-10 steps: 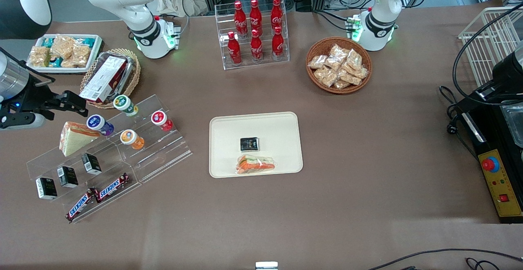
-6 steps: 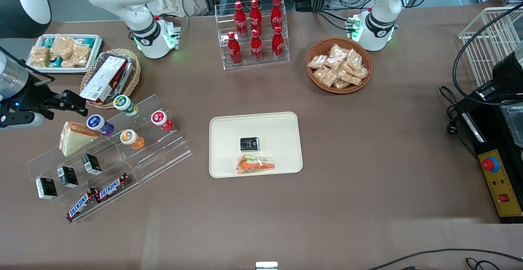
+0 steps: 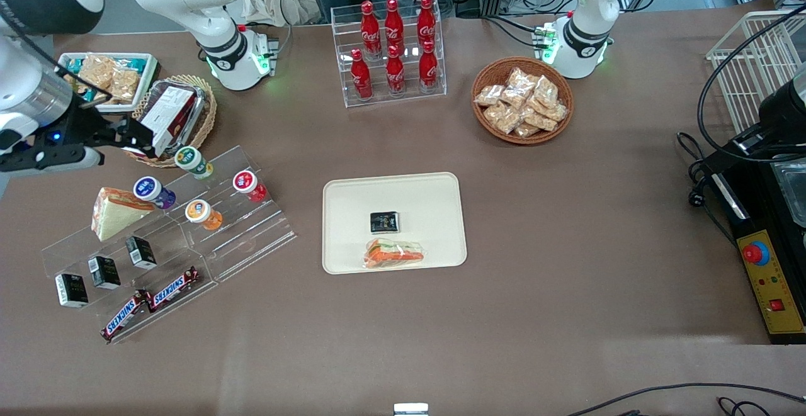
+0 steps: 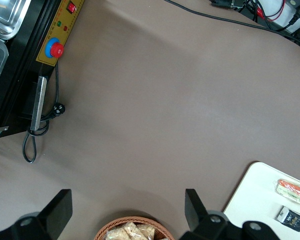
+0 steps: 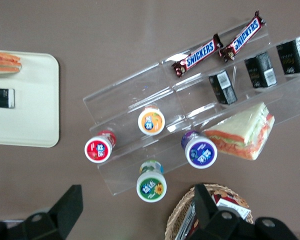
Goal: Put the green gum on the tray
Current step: 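Move the right gripper over the green-capped bottle in the acrylic rack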
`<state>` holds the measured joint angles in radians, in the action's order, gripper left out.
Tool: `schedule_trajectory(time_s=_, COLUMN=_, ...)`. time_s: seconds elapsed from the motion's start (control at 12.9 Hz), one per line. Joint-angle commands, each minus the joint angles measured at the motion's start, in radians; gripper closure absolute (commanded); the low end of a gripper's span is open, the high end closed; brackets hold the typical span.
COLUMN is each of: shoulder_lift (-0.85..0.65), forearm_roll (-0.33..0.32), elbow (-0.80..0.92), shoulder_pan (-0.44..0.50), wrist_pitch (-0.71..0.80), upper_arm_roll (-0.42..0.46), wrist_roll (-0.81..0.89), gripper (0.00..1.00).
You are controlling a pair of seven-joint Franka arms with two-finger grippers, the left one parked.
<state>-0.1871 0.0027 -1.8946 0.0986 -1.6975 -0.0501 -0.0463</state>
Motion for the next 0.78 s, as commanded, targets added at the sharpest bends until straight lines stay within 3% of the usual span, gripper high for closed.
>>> schedule_trajectory(time_s=0.0, shoulder_lift=-0.144, forearm_roll=-0.020, elbow=-0.210, shoulder_pan=0.003, wrist_pitch=-0.082, upper_arm_roll=-0.001, wrist_roll=-0.003, gripper=0.01)
schedule_trajectory(time_s=0.7, shoulder_lift=-0.164, forearm_roll=-0.046, elbow=-0.452, shoulder_pan=-0.005, wrist_pitch=-0.230, upper_arm_roll=-0.002, wrist_roll=-0.004, gripper=0.01)
